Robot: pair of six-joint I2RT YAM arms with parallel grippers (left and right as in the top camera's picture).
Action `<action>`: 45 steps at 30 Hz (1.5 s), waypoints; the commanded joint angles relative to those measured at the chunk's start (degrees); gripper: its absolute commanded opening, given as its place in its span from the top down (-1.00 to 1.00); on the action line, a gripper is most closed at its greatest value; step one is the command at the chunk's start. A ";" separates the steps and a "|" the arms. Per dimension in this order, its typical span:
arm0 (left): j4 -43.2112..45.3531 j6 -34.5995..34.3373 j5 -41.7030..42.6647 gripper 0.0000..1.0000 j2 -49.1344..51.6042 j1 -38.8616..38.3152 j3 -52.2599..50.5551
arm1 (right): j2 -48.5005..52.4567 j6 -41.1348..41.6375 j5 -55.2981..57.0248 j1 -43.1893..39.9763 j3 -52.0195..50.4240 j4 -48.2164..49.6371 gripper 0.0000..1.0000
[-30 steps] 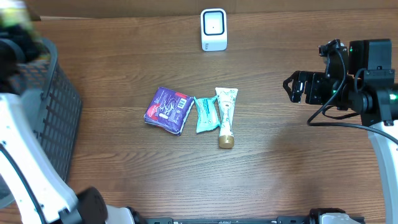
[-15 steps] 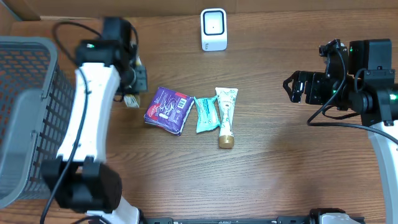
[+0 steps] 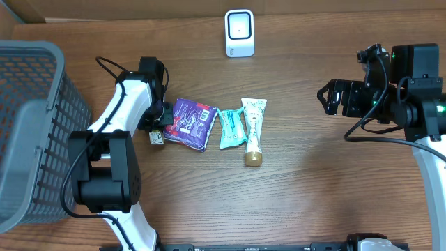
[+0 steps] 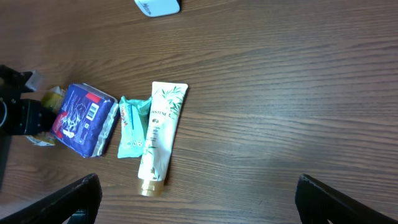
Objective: Scan the item barcode
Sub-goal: 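Carry the drink pouch left of the Carefree pack and release it, then move the right gripper down onto the white Pantene tube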
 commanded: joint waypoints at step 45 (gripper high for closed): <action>-19.34 3.58 12.24 -0.99 -25.81 -0.13 32.02 | 20.68 9.90 -4.55 18.58 1.49 3.65 -0.68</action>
